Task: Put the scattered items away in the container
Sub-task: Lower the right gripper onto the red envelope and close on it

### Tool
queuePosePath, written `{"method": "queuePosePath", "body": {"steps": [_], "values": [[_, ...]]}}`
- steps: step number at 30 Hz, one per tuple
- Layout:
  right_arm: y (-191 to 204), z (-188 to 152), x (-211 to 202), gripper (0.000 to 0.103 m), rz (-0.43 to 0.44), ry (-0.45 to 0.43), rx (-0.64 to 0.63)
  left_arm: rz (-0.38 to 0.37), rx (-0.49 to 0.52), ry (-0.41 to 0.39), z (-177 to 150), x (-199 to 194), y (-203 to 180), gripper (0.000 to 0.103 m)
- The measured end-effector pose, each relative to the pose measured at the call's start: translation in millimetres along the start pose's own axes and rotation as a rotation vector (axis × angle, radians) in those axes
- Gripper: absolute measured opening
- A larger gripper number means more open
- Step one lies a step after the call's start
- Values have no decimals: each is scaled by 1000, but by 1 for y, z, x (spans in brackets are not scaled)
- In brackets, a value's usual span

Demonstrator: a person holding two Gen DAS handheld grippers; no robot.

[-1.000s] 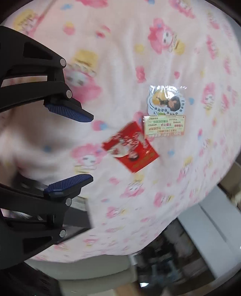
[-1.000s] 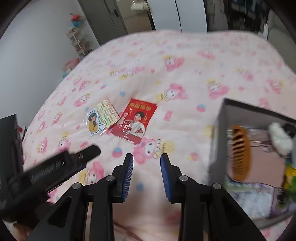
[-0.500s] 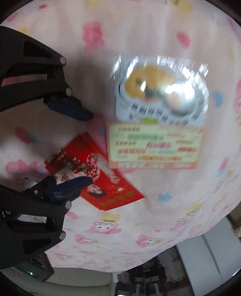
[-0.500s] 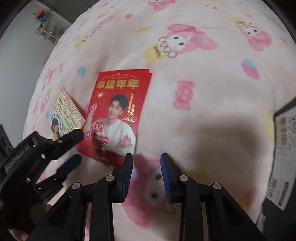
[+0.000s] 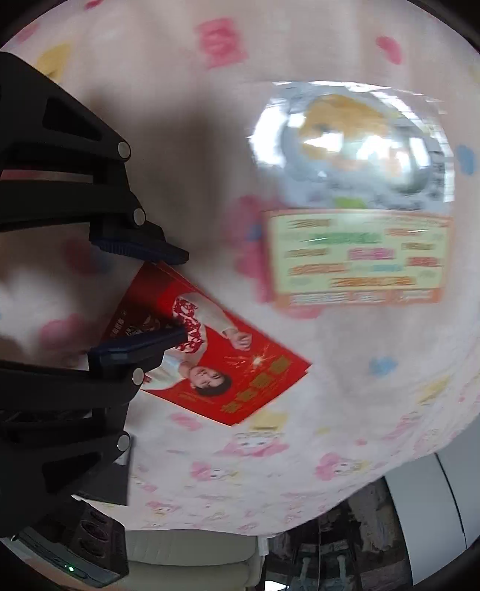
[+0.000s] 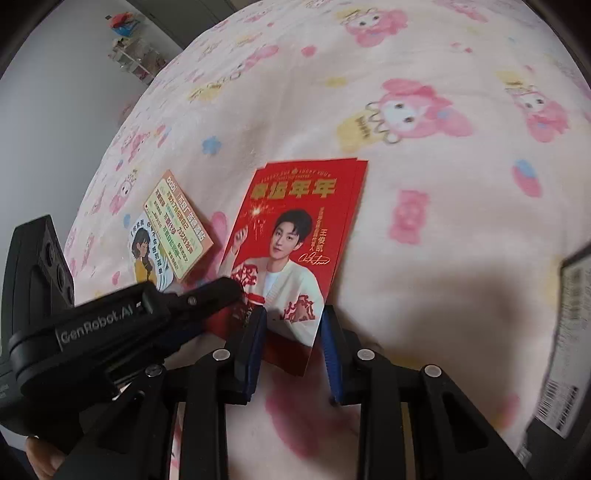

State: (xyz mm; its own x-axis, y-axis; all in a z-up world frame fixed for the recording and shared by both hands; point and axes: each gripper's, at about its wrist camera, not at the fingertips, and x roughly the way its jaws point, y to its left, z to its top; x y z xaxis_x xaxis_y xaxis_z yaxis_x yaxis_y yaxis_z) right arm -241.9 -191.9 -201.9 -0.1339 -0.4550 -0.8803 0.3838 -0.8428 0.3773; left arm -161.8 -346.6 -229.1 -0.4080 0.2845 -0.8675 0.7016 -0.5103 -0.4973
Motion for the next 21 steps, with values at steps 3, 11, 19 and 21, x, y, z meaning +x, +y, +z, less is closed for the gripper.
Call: {"method": "queuePosePath", "body": {"steps": [3, 11, 19, 21], "values": [[-6, -6, -8, 26, -112, 42, -41, -21, 5, 99, -20, 12, -6, 36], [-24, -13, -29, 26, -109, 14, 11, -24, -91, -52, -29, -18, 10, 38], [-25, -5, -20, 26, -99, -6, -11, -83, -47, -46, 12, 0, -7, 38], [-29, -7, -25, 26, -104, -7, -12, -69, -38, -47, 15, 4, -9, 38]]}}
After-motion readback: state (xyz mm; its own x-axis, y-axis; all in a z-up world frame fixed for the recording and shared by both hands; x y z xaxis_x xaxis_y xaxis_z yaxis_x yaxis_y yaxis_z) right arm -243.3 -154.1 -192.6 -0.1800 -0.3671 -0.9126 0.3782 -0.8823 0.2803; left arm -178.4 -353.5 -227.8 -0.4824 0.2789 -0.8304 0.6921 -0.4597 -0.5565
